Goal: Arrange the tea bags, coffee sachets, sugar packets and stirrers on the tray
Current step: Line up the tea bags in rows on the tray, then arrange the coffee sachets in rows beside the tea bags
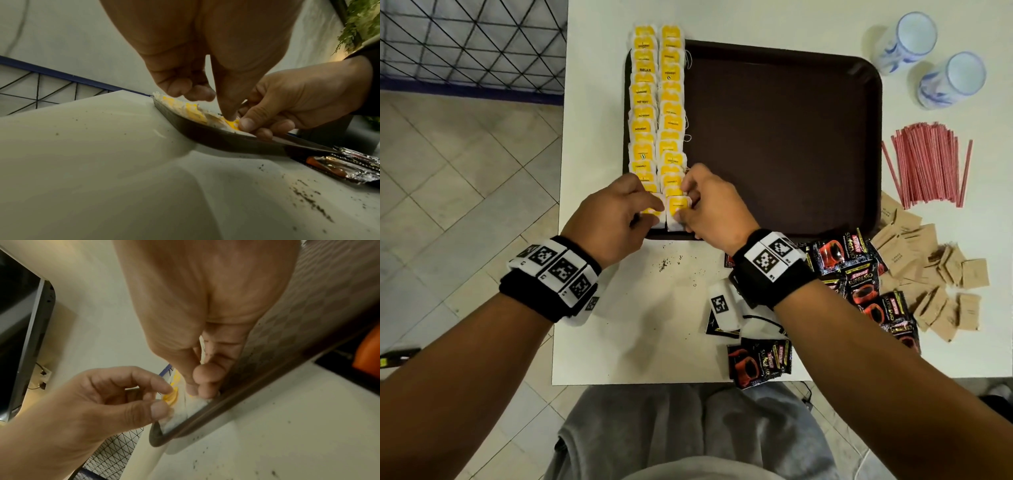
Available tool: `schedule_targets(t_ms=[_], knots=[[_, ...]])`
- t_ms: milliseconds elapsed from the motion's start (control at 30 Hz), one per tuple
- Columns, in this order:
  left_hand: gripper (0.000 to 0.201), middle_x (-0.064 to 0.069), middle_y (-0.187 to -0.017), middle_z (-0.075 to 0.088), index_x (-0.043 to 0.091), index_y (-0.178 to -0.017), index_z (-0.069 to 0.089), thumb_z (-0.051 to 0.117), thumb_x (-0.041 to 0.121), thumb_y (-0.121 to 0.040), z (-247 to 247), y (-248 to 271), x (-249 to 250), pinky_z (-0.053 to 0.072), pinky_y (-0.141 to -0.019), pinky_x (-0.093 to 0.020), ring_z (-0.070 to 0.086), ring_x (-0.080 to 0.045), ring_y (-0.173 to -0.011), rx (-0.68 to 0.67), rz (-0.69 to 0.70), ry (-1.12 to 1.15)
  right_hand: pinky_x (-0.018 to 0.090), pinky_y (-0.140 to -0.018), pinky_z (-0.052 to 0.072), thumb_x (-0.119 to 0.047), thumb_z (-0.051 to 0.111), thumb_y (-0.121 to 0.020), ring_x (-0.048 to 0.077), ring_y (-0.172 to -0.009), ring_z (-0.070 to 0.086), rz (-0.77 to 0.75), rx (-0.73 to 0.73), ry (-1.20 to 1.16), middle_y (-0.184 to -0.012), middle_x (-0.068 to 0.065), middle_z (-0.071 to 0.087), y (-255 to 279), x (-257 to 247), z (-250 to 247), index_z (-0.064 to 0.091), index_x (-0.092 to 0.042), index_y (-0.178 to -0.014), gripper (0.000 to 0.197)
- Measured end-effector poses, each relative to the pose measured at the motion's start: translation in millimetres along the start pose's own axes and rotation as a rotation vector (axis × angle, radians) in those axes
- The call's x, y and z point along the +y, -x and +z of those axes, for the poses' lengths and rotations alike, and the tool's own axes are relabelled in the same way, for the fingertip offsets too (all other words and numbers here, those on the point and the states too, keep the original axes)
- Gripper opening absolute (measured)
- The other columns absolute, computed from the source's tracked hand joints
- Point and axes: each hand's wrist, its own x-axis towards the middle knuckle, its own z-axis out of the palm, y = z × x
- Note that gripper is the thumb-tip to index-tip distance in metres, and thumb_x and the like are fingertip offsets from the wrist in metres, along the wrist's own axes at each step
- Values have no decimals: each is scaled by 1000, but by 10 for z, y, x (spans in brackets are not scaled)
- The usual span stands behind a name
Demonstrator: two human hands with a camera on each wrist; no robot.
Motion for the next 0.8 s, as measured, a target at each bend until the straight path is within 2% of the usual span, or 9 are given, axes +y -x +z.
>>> schedule_targets(t_ms=[100, 233, 367, 433, 533, 600, 667, 733, 800], knots=[[15, -4, -95, 63, 14, -96, 73, 75, 15, -80, 51, 31, -38, 55, -63, -38, 62, -26, -66, -20, -40, 4, 40, -65, 56, -8, 75, -78, 23, -76, 65, 5, 35, 10, -93, 6, 62, 9, -12, 56, 48, -15, -93, 32], [15, -6, -94, 65, 11, -94, 73, 76, 11, -79, 45, 59, -55, 56, -63, -41, 64, -27, -68, -11, -53, -5, 26, -70, 45, -10, 77, -79, 19, -79, 55, -26, 35, 104, -101, 4, 52, 13, -74, 116, 56, -12, -93, 25], [15, -6, -95, 64, 11, -94, 73, 69, 19, -82, 26, 77, 15, 55, -62, -40, 63, -26, -66, 16, -51, 0, 29, -73, 48, -15, 78, -79, 20, -80, 57, -47, 63, 109, -109, 4, 48, 121, -96, 52, 57, -13, -101, 30], [18, -4, -95, 63, 13, -95, 72, 65, 23, -82, 20, 91, 96, 55, -62, -37, 62, -23, -66, 43, -66, 27, 30, -73, 49, -20, 78, -81, 19, -77, 58, -52, 126, 104, -110, 3, 49, 258, -24, -94, 60, -15, -103, 29], [16, 0, -93, 63, 16, -93, 72, 62, 24, -84, 77, 116, 323, 55, -64, -35, 62, -19, -67, 40, -72, 82, 26, -82, 51, -27, 76, -85, 11, -85, 59, 27, 260, 113, -107, -1, 54, 594, 281, -419, 65, -17, -102, 23], [14, 3, -91, 63, 18, -92, 71, 62, 24, -84, 173, 125, 521, 55, -63, -35, 63, -17, -68, 0, -53, 94, 25, -86, 52, -28, 76, -86, 6, -89, 59, 130, 358, 133, -106, -3, 56, 855, 536, -638, 66, -19, -101, 20], [13, 4, -90, 62, 19, -92, 71, 62, 24, -84, 293, 100, 722, 54, -63, -35, 63, -17, -70, -52, -34, 104, 22, -82, 51, -28, 76, -85, 5, -86, 57, 237, 442, 166, -107, -3, 55, 1093, 752, -833, 65, -19, -103, 23], [14, 6, -93, 60, 22, -96, 69, 63, 27, -85, 409, 67, 893, 53, -65, -35, 62, -17, -75, -154, -33, 103, 22, -78, 47, -32, 77, -83, 8, -87, 56, 325, 517, 212, -112, 1, 53, 1266, 924, -967, 62, -18, -107, 31], [19, 7, -100, 56, 25, -102, 66, 66, 34, -85, 533, 84, 1027, 53, -69, -36, 61, -18, -84, -306, -58, 41, 26, -81, 45, -37, 79, -80, 15, -96, 56, 397, 579, 216, -118, 3, 52, 1378, 1050, -1056, 59, -17, -111, 41]])
